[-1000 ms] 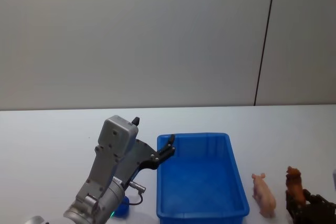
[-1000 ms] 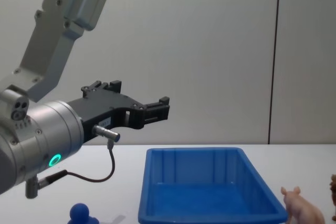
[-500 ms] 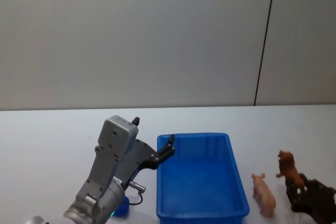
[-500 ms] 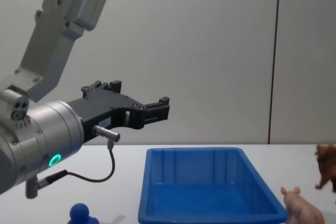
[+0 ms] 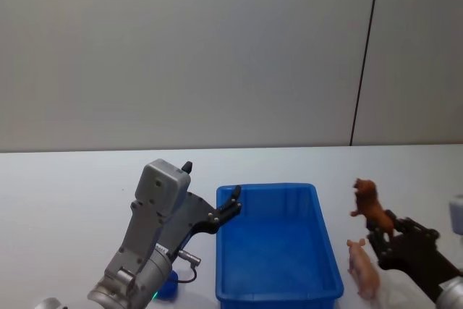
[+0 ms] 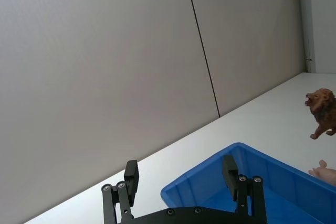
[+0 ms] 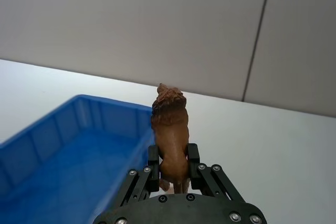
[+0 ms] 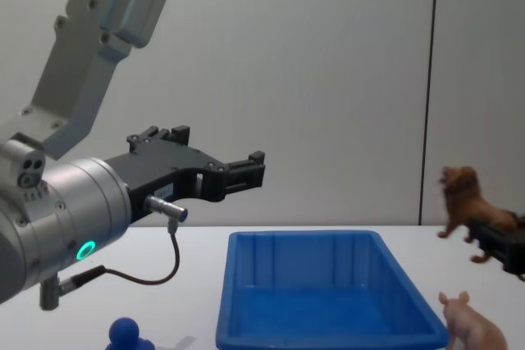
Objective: Pick up the two dolls from the table and place them into the box.
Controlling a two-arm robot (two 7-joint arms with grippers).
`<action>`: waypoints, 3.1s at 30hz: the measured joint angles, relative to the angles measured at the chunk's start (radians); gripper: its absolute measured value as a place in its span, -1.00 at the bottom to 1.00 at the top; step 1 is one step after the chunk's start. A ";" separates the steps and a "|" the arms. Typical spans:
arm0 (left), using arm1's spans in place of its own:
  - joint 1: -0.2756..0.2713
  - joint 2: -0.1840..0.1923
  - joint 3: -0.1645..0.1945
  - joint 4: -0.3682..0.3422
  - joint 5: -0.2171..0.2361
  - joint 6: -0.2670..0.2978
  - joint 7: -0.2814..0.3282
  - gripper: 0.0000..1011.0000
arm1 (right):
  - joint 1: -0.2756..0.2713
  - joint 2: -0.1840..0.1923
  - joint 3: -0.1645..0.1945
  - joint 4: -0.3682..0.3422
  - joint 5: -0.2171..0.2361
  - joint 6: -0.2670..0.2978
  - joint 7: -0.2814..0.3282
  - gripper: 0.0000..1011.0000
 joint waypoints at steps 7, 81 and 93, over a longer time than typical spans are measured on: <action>0.000 0.000 0.000 0.000 0.000 0.000 0.000 0.98 | 0.036 -0.028 -0.024 0.007 -0.016 0.006 0.083 -0.41; 0.000 0.000 0.000 0.000 0.000 0.000 0.000 0.98 | 0.000 -0.044 -0.022 0.069 0.017 0.083 -0.075 0.98; 0.000 0.000 0.000 0.000 0.000 0.000 0.000 0.98 | 0.018 -0.061 -0.034 0.143 0.012 0.089 -0.041 0.86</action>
